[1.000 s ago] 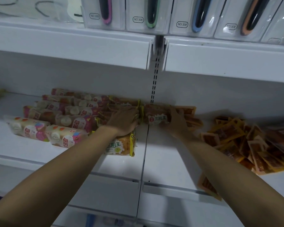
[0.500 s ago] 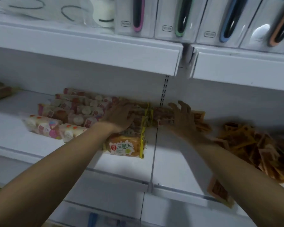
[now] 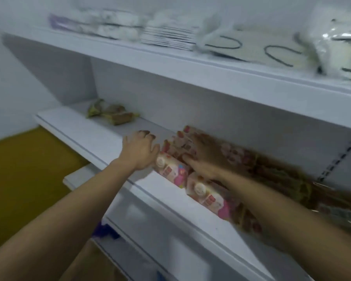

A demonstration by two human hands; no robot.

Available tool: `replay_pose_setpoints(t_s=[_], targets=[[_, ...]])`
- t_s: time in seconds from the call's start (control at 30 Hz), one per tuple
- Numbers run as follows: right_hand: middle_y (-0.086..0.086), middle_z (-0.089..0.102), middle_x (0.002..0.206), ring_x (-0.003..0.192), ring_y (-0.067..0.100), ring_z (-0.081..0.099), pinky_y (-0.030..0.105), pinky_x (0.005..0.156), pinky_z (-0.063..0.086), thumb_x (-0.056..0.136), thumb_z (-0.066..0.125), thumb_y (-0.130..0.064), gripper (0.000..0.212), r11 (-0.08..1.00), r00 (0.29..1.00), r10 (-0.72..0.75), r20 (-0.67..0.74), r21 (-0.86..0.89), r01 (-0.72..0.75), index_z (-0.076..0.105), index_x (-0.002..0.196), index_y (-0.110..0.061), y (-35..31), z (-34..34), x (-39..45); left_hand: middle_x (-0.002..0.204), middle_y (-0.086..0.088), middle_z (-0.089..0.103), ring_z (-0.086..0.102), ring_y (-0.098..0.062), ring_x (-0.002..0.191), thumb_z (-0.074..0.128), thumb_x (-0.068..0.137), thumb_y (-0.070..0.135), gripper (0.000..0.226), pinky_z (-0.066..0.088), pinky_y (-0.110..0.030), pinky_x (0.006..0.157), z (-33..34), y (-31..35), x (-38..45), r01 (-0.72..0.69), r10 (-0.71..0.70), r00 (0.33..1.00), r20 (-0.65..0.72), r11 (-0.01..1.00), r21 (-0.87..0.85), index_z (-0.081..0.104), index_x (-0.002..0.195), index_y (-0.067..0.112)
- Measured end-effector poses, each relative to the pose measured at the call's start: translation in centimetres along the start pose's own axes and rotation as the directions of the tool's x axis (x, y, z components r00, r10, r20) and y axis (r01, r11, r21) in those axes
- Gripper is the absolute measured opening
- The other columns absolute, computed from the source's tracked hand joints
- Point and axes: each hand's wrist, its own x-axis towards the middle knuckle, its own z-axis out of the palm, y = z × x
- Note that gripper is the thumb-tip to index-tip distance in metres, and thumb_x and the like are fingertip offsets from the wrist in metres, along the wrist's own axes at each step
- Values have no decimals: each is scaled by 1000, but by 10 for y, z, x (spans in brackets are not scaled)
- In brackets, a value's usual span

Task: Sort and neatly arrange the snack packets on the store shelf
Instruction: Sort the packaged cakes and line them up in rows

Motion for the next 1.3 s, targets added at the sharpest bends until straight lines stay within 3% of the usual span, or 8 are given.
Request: replay_pose_setpoints(t_s=[0.27, 0.37, 0.5, 0.67, 0.83, 0.93, 1.03, 1.3], targets=[[10, 29, 162, 151, 29, 22, 45, 122, 24, 99, 54, -44, 70, 996, 981, -1, 191, -92, 18, 30, 157, -15, -133, 129, 188, 161, -6, 33, 32, -29, 146, 29, 101, 55, 60, 24, -60, 117, 57, -246, 84, 147, -153, 971, 183, 988, 43, 41, 150, 22], [13, 32, 157, 141, 34, 34, 47, 115, 34, 99, 52, -40, 65, 989, 946, 140, 294, -86, -120, 30, 154, -14, -166, 171, 235, 163, -4, 33, 29, -26, 150, 35, 100, 60, 61, 24, -55, 117, 71, -305, 117, 17, -21, 995, 101, 999, 40, 40, 152, 29], [9, 15, 161, 139, 37, 31, 50, 111, 36, 96, 53, -36, 75, 962, 942, 270, 201, -8, -274, 12, 158, -24, -194, 198, 284, 117, -7, 55, 56, -32, 111, 48, 93, 36, 34, 46, -43, 89, 63, -351, 176, 11, -77, 975, -207, 954, -301, 60, 116, 13], [-9, -21, 167, 154, 37, -8, 64, 119, 16, 86, 64, -2, 102, 971, 968, 237, 84, -63, -232, 8, 157, -50, -209, 203, 356, 146, -16, 39, 42, -40, 127, 67, 87, 39, 57, 40, -55, 99, 41, -370, 251, 127, -286, 887, -362, 906, -404, 50, 140, 27], [6, 17, 161, 147, 43, 9, 69, 103, 39, 92, 61, -13, 58, 966, 957, 252, 141, -104, -239, 46, 144, -35, -202, 216, 387, 167, -8, 6, 9, -47, 150, 51, 86, 72, 66, 23, -74, 109, 51, -360, 328, 178, -170, 982, 80, 978, -110, 31, 147, 56], [10, 31, 149, 141, 42, 20, 49, 89, 49, 93, 59, -14, 42, 961, 966, 249, 67, -144, -238, 52, 133, -23, -194, 216, 380, 164, -19, 6, 2, -56, 147, 55, 71, 86, 94, 16, -81, 104, 63, -337, 333, 141, -159, 953, 257, 986, 87, 33, 150, 40], [12, 33, 148, 140, 40, 21, 50, 91, 49, 90, 60, -9, 40, 966, 973, 230, 28, -125, -225, 54, 128, -18, -182, 211, 364, 162, -24, 13, 8, -56, 146, 58, 72, 80, 106, 22, -81, 104, 65, -318, 332, 139, -175, 949, 262, 979, 151, 28, 155, 21], [6, 25, 157, 149, 30, 13, 46, 97, 48, 84, 65, -5, 55, 971, 971, 240, 8, 2, -240, 50, 135, -21, -179, 204, 313, 145, -12, 35, 33, -43, 136, 60, 68, 65, 91, 41, -59, 98, 51, -313, 295, 113, -143, 974, 176, 979, 171, 44, 145, 18]])
